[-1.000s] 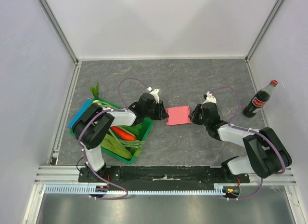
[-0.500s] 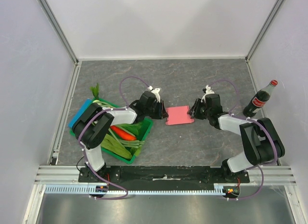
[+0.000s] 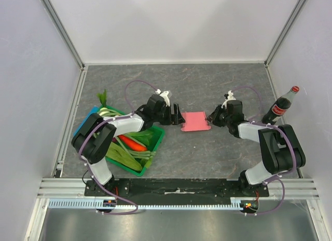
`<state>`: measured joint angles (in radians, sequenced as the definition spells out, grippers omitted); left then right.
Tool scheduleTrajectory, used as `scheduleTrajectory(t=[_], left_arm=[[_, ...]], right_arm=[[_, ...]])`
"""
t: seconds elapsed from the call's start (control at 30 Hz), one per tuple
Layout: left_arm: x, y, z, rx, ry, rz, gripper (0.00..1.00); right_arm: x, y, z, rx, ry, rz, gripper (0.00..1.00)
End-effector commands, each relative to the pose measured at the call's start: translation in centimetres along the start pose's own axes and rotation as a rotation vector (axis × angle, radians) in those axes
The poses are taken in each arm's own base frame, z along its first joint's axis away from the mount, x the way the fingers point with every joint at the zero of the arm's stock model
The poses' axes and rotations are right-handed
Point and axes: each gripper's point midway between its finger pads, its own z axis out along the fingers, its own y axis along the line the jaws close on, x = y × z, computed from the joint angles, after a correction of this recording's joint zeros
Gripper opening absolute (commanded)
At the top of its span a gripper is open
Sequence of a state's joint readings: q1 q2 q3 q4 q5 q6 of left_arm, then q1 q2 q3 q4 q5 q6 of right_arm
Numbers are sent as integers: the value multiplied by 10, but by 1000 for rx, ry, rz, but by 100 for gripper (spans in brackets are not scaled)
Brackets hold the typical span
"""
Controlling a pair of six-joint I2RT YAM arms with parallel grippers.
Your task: Fold the paper box
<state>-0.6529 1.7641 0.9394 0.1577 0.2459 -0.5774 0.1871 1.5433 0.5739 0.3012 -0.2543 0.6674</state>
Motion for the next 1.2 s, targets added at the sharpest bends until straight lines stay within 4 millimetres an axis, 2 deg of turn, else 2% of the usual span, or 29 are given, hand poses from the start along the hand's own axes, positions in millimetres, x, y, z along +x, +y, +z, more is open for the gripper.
scheduleTrajectory(t=[0.0, 0.17, 0.27, 0.37, 0.4, 0.5, 0.6, 0.63, 0.7, 0.77, 0.8, 0.83, 0.87, 0.9, 0.93, 0.97, 1.0, 1.03, 1.1, 1.13, 1.17], left_arm=[[-20, -31, -14, 141, -45, -105, 86], [-19, -44, 5, 250, -25, -213, 87], [-17, -40, 17, 250, -18, -272, 88], [-21, -45, 26, 274, -14, -288, 86], [-26, -53, 26, 306, -11, -289, 84], [-25, -56, 29, 318, 7, -326, 75], [-27, -55, 25, 310, -5, -348, 54], [-27, -54, 23, 302, -1, -357, 52], [-33, -52, 17, 294, -10, -367, 50], [-41, -50, 8, 290, -5, -394, 41], [-43, -49, 5, 292, -2, -408, 38], [-47, -51, 0, 302, -2, -415, 31], [-47, -46, -5, 290, 23, -468, 27], [-48, -45, -9, 292, 32, -494, 27], [-53, -46, -16, 303, 31, -517, 27], [-52, -42, -23, 305, 53, -579, 27], [-53, -40, -28, 303, 58, -611, 27], [-55, -40, -33, 305, 61, -640, 27], [-54, -40, -46, 307, 88, -732, 28], [-53, -40, -50, 312, 103, -764, 28], [-52, -43, -59, 336, 141, -819, 28]], right_arm=[[31, -43, -4, 140, 86, 64, 11], [31, -42, -1, 119, 101, 82, 11], [30, -42, -1, 114, 99, 80, 11], [30, -39, 0, 100, 100, 81, 11], [31, -39, 0, 96, 103, 80, 11], [30, -38, 1, 88, 102, 70, 11], [23, -32, 1, 66, 98, 32, 13], [23, -32, -1, 78, 111, 23, 15], [6, -22, -5, 69, 82, -46, 19], [-2, -11, -13, 78, 72, -109, 29], [-14, -2, -16, 66, 50, -180, 36], [-21, 2, -19, 87, 34, -226, 46], [-17, 15, -28, 90, 47, -285, 52], [-28, 25, -33, 91, 21, -371, 59], [-23, 38, -37, 108, 15, -453, 74], [-32, 54, -46, 100, -32, -514, 79], [-32, 63, -50, 95, -42, -592, 85], [-21, 82, -53, 55, -42, -667, 87], [-22, 98, -63, 43, -94, -756, 89], [-13, 114, -67, 11, -103, -860, 89], [-17, 117, -75, 31, -141, -896, 90]])
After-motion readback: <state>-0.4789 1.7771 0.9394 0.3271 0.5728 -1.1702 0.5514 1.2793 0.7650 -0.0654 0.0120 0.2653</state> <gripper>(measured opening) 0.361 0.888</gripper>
